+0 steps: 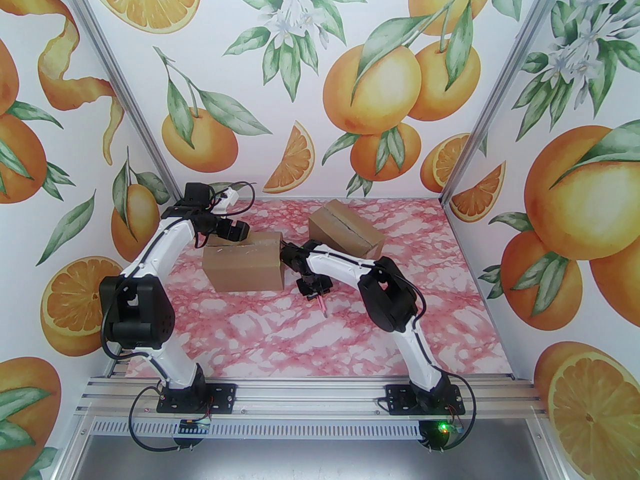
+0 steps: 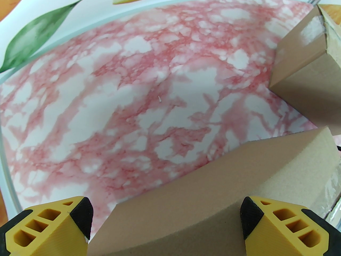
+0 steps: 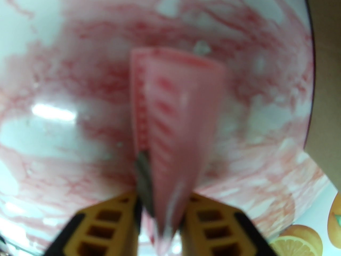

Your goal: Unpack the express box

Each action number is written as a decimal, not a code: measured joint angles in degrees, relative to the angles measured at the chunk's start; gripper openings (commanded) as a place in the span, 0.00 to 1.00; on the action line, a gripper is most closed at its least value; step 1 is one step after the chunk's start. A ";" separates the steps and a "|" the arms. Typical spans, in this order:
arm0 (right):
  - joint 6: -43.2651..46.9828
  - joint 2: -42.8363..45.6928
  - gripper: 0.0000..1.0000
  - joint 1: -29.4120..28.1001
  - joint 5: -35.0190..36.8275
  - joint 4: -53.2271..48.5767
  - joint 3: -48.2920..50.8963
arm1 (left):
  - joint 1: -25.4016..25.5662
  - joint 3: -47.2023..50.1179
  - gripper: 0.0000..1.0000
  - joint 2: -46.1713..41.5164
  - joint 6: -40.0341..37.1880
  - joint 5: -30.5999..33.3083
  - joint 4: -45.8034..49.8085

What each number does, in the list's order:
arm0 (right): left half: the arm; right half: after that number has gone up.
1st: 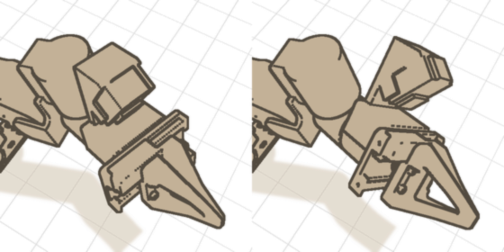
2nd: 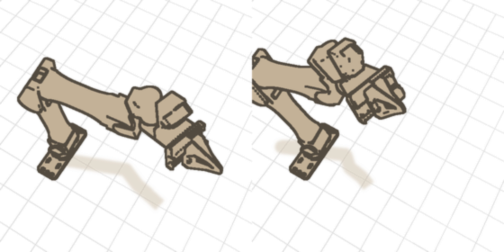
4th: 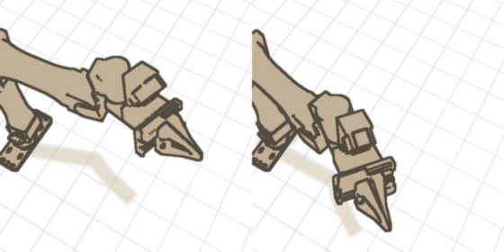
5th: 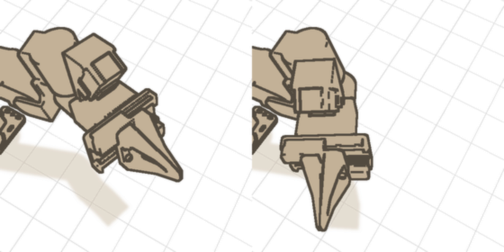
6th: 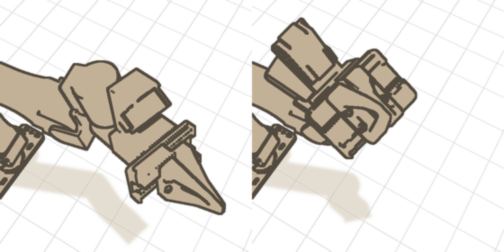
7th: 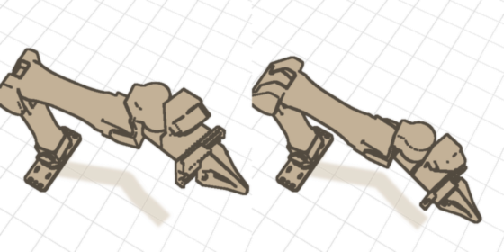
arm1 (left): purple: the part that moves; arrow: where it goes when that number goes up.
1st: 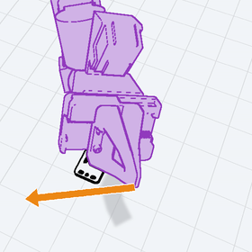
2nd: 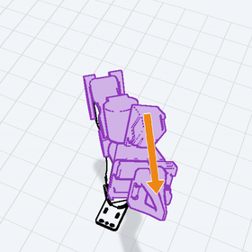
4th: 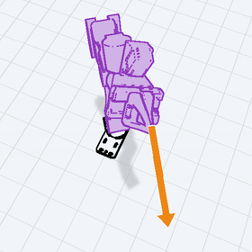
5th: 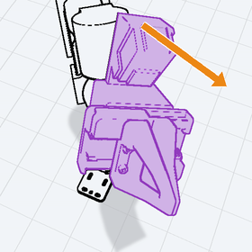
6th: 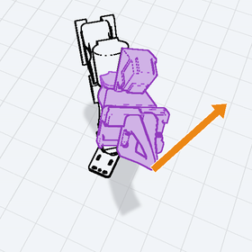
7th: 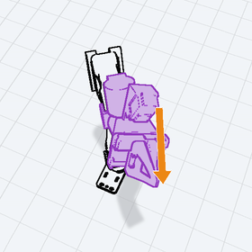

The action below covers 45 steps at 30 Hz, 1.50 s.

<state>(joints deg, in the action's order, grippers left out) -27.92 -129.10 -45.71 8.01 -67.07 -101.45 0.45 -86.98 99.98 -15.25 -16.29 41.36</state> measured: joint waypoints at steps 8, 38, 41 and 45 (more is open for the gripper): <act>1.40 1.51 0.44 -0.02 3.30 1.31 -0.02 | 0.00 0.00 0.96 0.00 0.15 -0.17 -0.07; 16.04 21.42 0.40 -11.28 -1.36 39.60 18.23 | -2.25 -10.43 0.94 8.50 8.04 -14.05 3.08; 13.73 20.70 0.40 -10.84 -1.36 42.95 18.08 | -2.25 -9.03 0.94 8.39 8.07 -14.47 3.41; 11.43 20.55 0.41 -9.94 -1.31 45.38 18.08 | -2.27 -6.60 0.94 7.61 7.69 -14.73 3.34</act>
<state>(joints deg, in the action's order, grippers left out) -16.49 -108.55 -55.66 6.70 -21.69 -83.37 -1.83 -93.58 107.59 -7.55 -31.03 44.71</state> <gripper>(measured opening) 0.405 0.938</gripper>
